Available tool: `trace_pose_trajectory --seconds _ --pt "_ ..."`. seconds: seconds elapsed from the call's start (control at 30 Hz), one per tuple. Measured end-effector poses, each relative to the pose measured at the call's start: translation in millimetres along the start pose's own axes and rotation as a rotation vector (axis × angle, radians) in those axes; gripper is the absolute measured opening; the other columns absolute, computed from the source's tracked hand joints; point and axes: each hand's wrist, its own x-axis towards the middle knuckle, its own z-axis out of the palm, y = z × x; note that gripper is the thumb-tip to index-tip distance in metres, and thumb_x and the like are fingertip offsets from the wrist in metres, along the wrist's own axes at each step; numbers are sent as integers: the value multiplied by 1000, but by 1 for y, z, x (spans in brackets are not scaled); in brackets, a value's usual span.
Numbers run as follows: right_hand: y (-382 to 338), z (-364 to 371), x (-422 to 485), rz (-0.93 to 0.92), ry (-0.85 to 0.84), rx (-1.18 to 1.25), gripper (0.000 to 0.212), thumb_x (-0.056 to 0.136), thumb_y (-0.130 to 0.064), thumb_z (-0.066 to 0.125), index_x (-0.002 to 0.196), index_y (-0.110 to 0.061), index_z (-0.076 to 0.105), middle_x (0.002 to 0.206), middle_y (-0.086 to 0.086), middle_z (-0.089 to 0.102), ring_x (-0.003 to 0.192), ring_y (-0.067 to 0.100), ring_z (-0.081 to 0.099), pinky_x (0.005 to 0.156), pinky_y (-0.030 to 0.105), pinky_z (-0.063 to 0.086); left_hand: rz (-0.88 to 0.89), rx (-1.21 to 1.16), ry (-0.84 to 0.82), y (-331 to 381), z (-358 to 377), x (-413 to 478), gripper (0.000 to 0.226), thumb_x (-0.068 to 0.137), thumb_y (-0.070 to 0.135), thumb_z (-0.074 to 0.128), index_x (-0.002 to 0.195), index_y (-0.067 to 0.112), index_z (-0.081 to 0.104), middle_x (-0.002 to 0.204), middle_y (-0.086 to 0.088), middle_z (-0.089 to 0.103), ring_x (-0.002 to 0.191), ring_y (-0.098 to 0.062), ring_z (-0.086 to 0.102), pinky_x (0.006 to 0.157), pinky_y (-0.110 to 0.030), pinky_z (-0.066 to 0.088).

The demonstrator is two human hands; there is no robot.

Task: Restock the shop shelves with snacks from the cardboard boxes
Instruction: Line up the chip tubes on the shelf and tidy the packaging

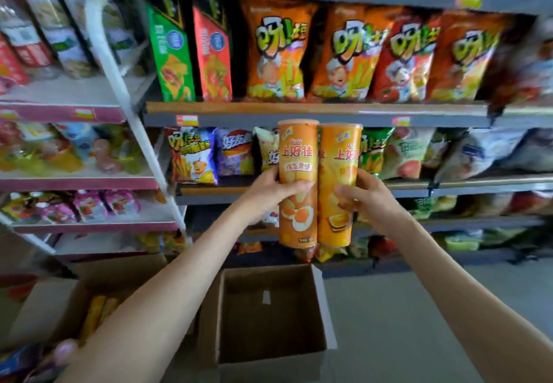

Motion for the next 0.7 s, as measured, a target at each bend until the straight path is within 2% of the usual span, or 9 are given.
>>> trace_pose_trajectory --seconds 0.03,0.13,0.23,0.37,0.47,0.6,0.7 --pt "-10 -18 -4 -22 14 -1 51 72 -18 77 119 -14 59 102 1 70 86 17 69 63 24 53 23 1 4 11 17 7 40 78 30 77 114 28 57 109 0 70 97 -16 69 85 -35 55" --pt "-35 -68 -14 -82 61 -3 45 77 -14 77 119 -14 60 100 -1 70 86 14 68 62 21 52 92 21 -8 42 63 26 43 79 31 76 117 25 57 110 1 70 95 -14 69 80 -29 55" --pt "-51 -110 -23 -141 133 15 49 71 -21 76 118 -16 62 102 2 70 85 15 68 63 21 52 150 56 -30 72 101 48 32 80 29 75 108 29 59 104 4 70 90 -13 69 73 -24 53" --pt "-66 -172 -33 -210 231 48 42 76 -20 76 116 -18 62 105 3 71 88 18 69 64 21 53 256 123 -119 116 158 81 34 79 27 76 108 30 60 102 6 71 90 -12 70 73 -24 53" --pt "-81 -226 -41 -267 292 72 50 74 -19 75 120 -12 59 98 2 71 80 14 70 62 22 52 304 139 -151 147 208 105 36 78 27 78 108 30 59 102 6 72 90 -11 70 75 -25 54" --pt "-100 -313 -49 -345 351 77 49 72 -18 75 118 -13 61 101 4 72 85 20 70 64 24 54 378 179 -163 184 285 144 41 73 29 82 109 29 62 99 6 74 88 -11 71 80 -32 56" --pt "-117 -387 -55 -408 374 71 49 68 -23 72 116 -14 62 97 1 73 83 16 71 63 22 53 445 193 -149 214 354 171 33 72 29 82 98 31 62 91 10 73 79 -4 71 72 -25 55"
